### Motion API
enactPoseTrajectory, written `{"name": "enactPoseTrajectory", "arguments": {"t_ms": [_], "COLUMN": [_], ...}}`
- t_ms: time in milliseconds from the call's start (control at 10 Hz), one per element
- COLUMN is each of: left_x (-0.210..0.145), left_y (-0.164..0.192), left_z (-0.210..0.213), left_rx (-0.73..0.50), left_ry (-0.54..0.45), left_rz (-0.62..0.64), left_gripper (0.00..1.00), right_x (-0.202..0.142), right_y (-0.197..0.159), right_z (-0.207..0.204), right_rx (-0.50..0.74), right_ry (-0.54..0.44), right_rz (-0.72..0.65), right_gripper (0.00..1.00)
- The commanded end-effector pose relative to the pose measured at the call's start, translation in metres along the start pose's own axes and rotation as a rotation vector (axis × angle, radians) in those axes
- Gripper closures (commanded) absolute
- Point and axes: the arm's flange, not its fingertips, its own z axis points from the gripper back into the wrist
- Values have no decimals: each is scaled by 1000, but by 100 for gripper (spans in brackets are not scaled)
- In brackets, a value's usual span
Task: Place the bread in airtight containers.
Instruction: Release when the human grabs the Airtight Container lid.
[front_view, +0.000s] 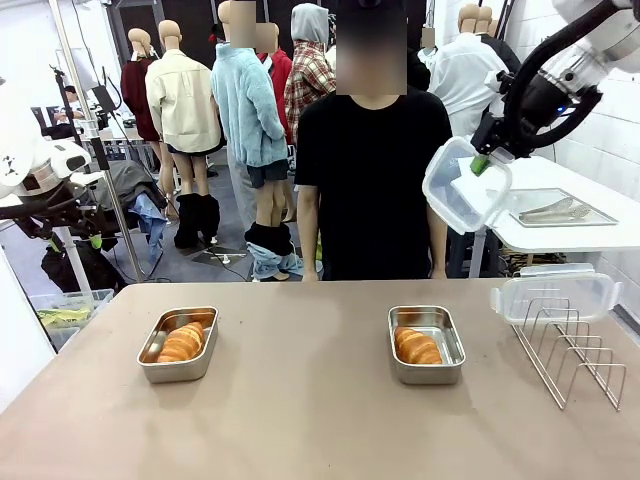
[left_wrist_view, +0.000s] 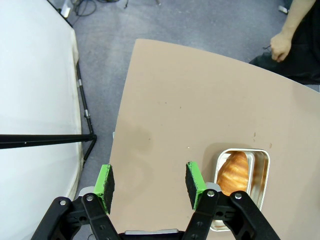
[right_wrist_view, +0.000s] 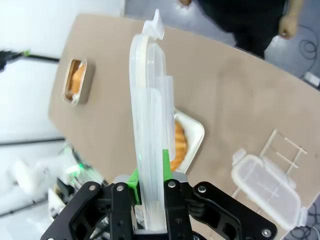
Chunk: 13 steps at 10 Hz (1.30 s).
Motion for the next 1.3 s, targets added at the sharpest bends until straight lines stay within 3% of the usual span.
{"name": "enactPoseTrajectory", "arguments": {"t_ms": [0, 200, 1200], "left_x": [0, 0, 0], "left_y": [0, 0, 0], "left_z": [2, 2, 2], "left_rx": [1, 1, 1], "left_ry": [-4, -4, -4], "left_rz": [1, 1, 1], "left_gripper": [25, 25, 25], "right_x": [-4, -7, -10], "right_y": [3, -17, -29], "right_z": [-15, -35, -45], "right_rx": [-52, -45, -41], "right_ry": [-18, 9, 29], "right_rz": [-82, -190, -179], "right_gripper": [100, 100, 100]}}
